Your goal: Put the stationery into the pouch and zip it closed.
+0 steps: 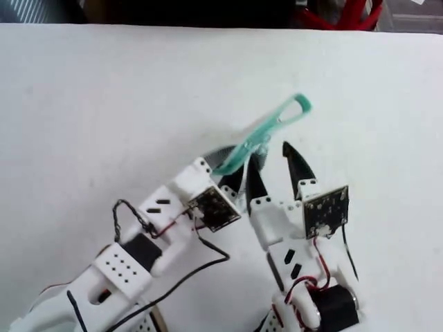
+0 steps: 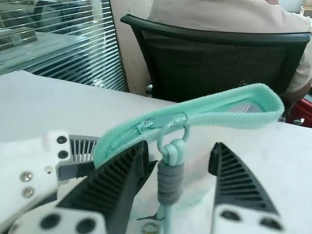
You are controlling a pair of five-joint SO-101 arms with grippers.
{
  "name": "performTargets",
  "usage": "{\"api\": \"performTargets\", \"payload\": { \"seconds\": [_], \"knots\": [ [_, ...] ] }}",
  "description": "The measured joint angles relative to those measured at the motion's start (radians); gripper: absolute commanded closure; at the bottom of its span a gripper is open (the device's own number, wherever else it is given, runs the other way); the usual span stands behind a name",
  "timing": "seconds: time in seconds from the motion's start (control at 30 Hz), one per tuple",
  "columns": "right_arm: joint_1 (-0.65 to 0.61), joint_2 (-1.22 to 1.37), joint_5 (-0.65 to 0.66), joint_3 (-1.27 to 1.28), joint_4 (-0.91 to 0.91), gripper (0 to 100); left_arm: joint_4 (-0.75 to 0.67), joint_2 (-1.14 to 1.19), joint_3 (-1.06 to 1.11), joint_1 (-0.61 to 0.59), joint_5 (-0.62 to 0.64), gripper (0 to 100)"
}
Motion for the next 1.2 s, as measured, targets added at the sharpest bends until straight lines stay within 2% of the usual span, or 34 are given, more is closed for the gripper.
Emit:
{"api": "performTargets", "payload": {
  "seconds": [0.2, 0.57, 0.77, 0.93, 1.0, 1.1, 1.2],
  "knots": [
    [-0.005, -0.009, 0.006, 0.055, -0.097, 79.3, -0.002, 0.0, 0.0, -0.005, 0.0, 98],
    [0.018, -0.003, 0.025, 0.061, -0.117, 79.5, -0.005, 0.0, -0.002, -0.006, 0.002, 98],
    [0.077, 0.0, 0.028, 0.061, -0.117, 87.5, -0.006, 0.0, -0.002, -0.003, 0.002, 98],
    [0.083, -0.003, 0.092, 0.061, -0.117, 87.5, -0.006, 0.0, -0.002, -0.002, 0.002, 98],
    [0.083, -0.003, 0.1, 0.061, -0.117, 87.2, -0.006, 0.0, -0.002, -0.002, 0.002, 98],
    [0.083, -0.009, 0.107, 0.06, -0.08, 81.7, -0.005, 0.0, -0.002, -0.002, 0.002, 98],
    [0.094, 0.003, 0.183, 0.06, -0.008, 78.7, 0.0, 0.0, 0.0, 0.002, 0.002, 98]
  ]
}}
